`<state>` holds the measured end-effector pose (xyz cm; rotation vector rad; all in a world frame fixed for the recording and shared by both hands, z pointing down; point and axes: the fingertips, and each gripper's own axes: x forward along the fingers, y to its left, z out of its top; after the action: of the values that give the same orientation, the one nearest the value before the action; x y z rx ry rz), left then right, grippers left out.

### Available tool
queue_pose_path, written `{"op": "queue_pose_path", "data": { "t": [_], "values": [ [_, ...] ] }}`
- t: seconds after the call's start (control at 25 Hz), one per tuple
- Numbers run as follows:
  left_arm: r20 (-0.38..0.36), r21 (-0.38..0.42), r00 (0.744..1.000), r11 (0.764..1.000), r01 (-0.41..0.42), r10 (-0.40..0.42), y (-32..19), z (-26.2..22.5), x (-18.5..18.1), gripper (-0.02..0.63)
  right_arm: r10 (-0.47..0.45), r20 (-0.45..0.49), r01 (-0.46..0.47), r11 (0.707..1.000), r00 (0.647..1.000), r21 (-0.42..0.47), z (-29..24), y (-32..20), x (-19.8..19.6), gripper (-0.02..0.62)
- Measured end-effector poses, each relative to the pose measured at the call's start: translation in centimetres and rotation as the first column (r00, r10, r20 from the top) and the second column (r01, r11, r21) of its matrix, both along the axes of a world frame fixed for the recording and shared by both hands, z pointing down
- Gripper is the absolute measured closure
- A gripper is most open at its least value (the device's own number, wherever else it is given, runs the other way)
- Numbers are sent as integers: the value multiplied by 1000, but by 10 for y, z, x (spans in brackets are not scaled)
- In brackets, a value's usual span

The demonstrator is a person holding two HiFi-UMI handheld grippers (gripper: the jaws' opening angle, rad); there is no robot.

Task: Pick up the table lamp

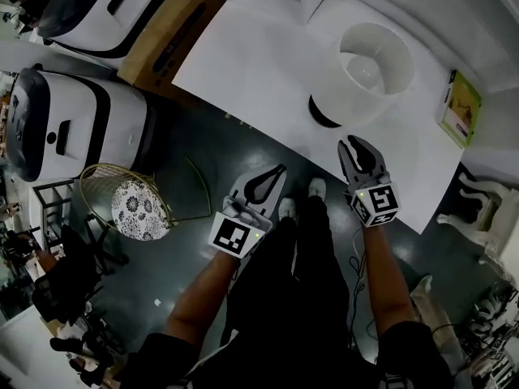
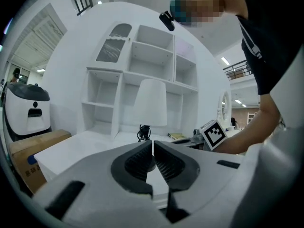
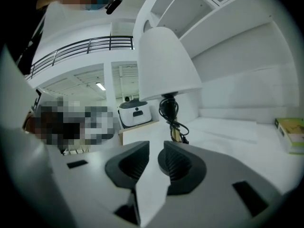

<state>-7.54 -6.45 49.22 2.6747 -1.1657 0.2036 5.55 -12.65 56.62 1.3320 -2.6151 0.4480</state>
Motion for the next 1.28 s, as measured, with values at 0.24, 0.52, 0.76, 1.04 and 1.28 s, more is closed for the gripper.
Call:
{"op": "queue_pose_path", "data": {
  "t": [0.24,0.52,0.76,1.04,1.28],
  "values": [
    [-15,23,999,999,38,-37,-9,15,-1,586,8,-21,-7,1000,1000,19,21,-21,-4,512],
    [-11,7,997,997,75,-75,-13,25,-6,586,27,-30,-26,999,999,28,37,-42,-2,497],
    [12,15,995,995,99,-100,-19,31,-15,586,42,-37,-41,999,998,26,43,-59,-5,476],
    [24,40,996,995,88,-89,-27,36,-15,586,46,-42,-45,999,998,16,49,-74,-6,459],
    [4,-6,995,995,101,-101,-29,35,-12,586,50,-44,-50,999,998,22,53,-85,-10,451]
  ]
}}
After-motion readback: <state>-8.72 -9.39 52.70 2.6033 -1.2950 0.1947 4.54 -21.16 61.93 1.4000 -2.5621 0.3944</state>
